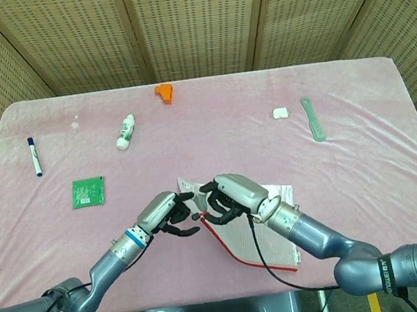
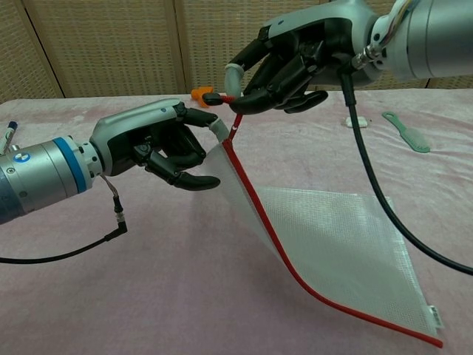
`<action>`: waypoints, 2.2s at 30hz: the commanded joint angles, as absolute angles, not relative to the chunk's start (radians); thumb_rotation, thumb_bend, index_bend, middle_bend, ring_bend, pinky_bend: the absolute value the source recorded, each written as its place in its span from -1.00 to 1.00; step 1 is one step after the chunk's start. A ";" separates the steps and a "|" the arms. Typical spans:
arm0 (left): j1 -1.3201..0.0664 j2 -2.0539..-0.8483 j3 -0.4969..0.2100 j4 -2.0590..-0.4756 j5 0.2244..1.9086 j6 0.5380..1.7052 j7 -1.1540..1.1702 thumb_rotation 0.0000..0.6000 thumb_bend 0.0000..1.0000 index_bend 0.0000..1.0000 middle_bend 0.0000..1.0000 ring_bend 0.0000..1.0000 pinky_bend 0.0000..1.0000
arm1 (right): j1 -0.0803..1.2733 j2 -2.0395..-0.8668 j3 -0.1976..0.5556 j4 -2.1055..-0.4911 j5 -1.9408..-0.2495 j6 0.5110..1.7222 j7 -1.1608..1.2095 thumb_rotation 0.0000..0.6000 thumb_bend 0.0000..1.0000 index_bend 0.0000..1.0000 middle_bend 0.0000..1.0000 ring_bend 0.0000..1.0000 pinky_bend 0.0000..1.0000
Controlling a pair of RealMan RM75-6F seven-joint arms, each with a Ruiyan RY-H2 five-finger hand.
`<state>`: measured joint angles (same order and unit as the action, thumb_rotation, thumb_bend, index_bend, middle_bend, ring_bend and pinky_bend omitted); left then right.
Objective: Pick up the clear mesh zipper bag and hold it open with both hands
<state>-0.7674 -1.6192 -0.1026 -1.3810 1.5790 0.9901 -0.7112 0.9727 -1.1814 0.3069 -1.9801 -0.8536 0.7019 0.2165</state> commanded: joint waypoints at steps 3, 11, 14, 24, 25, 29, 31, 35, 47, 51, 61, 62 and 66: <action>-0.769 -1.625 -0.108 -1.372 1.558 0.993 -0.688 1.00 -0.05 0.15 0.91 0.72 0.91 | 0.971 -1.176 0.311 -1.979 -0.855 0.701 0.218 1.00 0.81 0.54 0.83 0.78 1.00; -0.769 -1.632 -0.117 -1.382 1.529 1.001 -0.689 1.00 0.17 0.48 0.91 0.72 0.91 | 0.964 -1.161 0.318 -1.988 -0.863 0.701 0.220 1.00 0.81 0.54 0.83 0.78 1.00; -0.768 -1.636 -0.124 -1.385 1.515 1.004 -0.682 1.00 0.22 0.56 0.91 0.72 0.91 | 0.956 -1.156 0.315 -1.996 -0.878 0.706 0.217 1.00 0.81 0.54 0.83 0.78 1.00; -0.767 -1.632 -0.162 -1.440 1.462 1.003 -0.713 1.00 0.36 0.67 0.91 0.72 0.91 | 0.902 -1.164 0.263 -2.008 -1.030 0.774 0.152 1.00 0.81 0.54 0.84 0.78 1.00; -0.767 -1.631 -0.164 -1.443 1.459 1.002 -0.716 1.00 0.36 0.68 0.91 0.72 0.91 | 0.901 -1.167 0.261 -2.007 -1.033 0.776 0.149 1.00 0.81 0.54 0.84 0.78 1.00; -0.765 -1.628 -0.176 -1.461 1.445 1.004 -0.723 1.00 0.36 0.69 0.91 0.72 0.91 | 0.898 -1.185 0.257 -1.998 -1.038 0.784 0.144 1.00 0.81 0.54 0.84 0.78 1.00; -0.763 -1.626 -0.182 -1.472 1.437 1.007 -0.726 1.00 0.36 0.69 0.91 0.72 0.91 | 0.897 -1.192 0.254 -1.995 -1.039 0.786 0.141 1.00 0.81 0.54 0.84 0.78 1.00; -0.758 -1.628 -0.195 -1.488 1.424 1.016 -0.730 1.00 0.36 0.69 0.91 0.72 0.91 | 0.895 -1.199 0.248 -1.994 -1.044 0.787 0.132 1.00 0.81 0.54 0.84 0.78 1.00; -0.747 -1.629 -0.213 -1.513 1.426 1.047 -0.752 1.00 0.37 0.71 0.91 0.72 0.91 | 0.896 -1.213 0.241 -1.991 -1.026 0.804 0.089 1.00 0.81 0.55 0.85 0.79 1.00; -0.742 -1.626 -0.224 -1.527 1.425 1.061 -0.761 1.00 0.38 0.71 0.91 0.72 0.91 | 0.900 -1.223 0.243 -1.993 -0.997 0.812 0.073 1.00 0.82 0.55 0.85 0.79 1.00; -0.736 -1.621 -0.255 -1.536 1.398 1.071 -0.791 1.00 0.38 0.72 0.91 0.72 0.91 | 0.913 -1.211 0.244 -2.011 -0.949 0.811 0.035 1.00 0.82 0.55 0.85 0.79 1.00; -0.734 -1.620 -0.261 -1.540 1.395 1.075 -0.800 1.00 0.38 0.72 0.91 0.72 0.91 | 0.914 -1.211 0.241 -2.009 -0.944 0.809 0.031 1.00 0.82 0.55 0.85 0.79 1.00; -0.731 -1.613 -0.272 -1.551 1.392 1.080 -0.821 1.00 0.38 0.72 0.91 0.72 0.91 | 0.917 -1.213 0.232 -2.005 -0.931 0.805 0.018 1.00 0.82 0.55 0.85 0.79 1.00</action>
